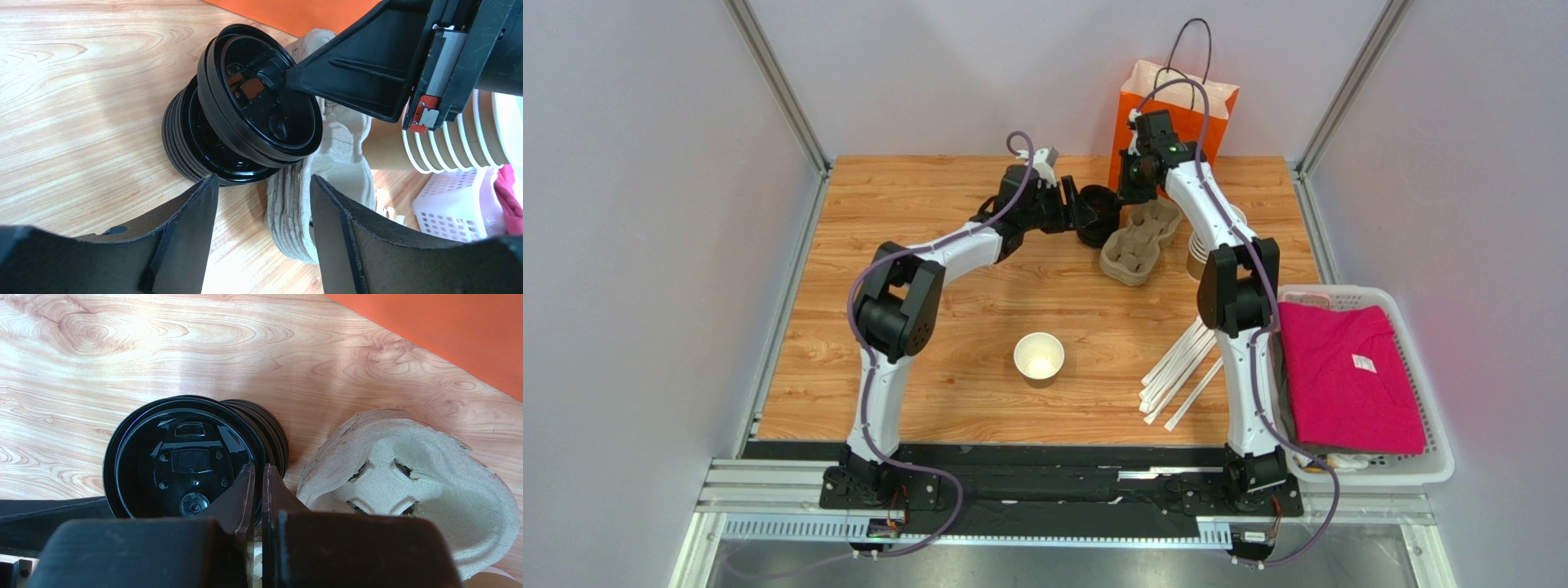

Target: Pack the takeout coffee

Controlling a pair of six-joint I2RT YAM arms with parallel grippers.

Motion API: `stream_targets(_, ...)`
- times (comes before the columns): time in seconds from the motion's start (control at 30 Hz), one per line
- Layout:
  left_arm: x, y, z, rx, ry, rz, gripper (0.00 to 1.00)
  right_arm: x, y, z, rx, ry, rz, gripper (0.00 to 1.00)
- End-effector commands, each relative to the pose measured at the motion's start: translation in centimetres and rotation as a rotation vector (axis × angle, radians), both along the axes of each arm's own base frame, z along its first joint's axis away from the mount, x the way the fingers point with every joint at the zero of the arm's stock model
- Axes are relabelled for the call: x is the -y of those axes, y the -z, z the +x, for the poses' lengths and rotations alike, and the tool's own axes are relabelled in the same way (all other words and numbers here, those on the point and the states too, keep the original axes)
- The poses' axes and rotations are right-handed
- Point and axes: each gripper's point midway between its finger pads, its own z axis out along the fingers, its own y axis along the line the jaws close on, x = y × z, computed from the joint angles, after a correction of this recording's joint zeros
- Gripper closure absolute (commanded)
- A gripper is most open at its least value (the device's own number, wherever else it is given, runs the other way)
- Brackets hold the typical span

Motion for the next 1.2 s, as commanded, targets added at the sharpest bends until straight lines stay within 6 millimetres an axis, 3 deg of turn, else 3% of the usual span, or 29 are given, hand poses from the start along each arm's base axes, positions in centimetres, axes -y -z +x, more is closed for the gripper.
stream_targets(0.0, 0.4, -2.1, 0.6, 0.07, 0.011, -0.037, 0.37, -0.1, -4.7, 0.8, 0.102, 0.019, 0.035, 1.0)
stream_targets(0.33, 0.5, -1.6, 1.4, 0.057, -0.007, -0.026, 0.39, 0.1, -4.5, 0.7, 0.095, 0.018, 0.038, 1.0)
stream_targets(0.63, 0.3, 0.7, 1.9, 0.007, -0.037, -0.004, 0.39, 0.0, -4.7, 0.5, 0.096, 0.006, 0.042, 1.0)
stream_targets(0.87, 0.2, 0.9, 2.3, 0.006, -0.05, 0.001, 0.39, 0.3, -4.7, 0.6, 0.095, 0.008, 0.047, 1.0)
stream_targets(1.17, 0.1, 0.8, 1.9, 0.002, -0.043, 0.009, 0.38, 0.5, -6.8, 0.7, 0.128, -0.001, 0.09, 1.0)
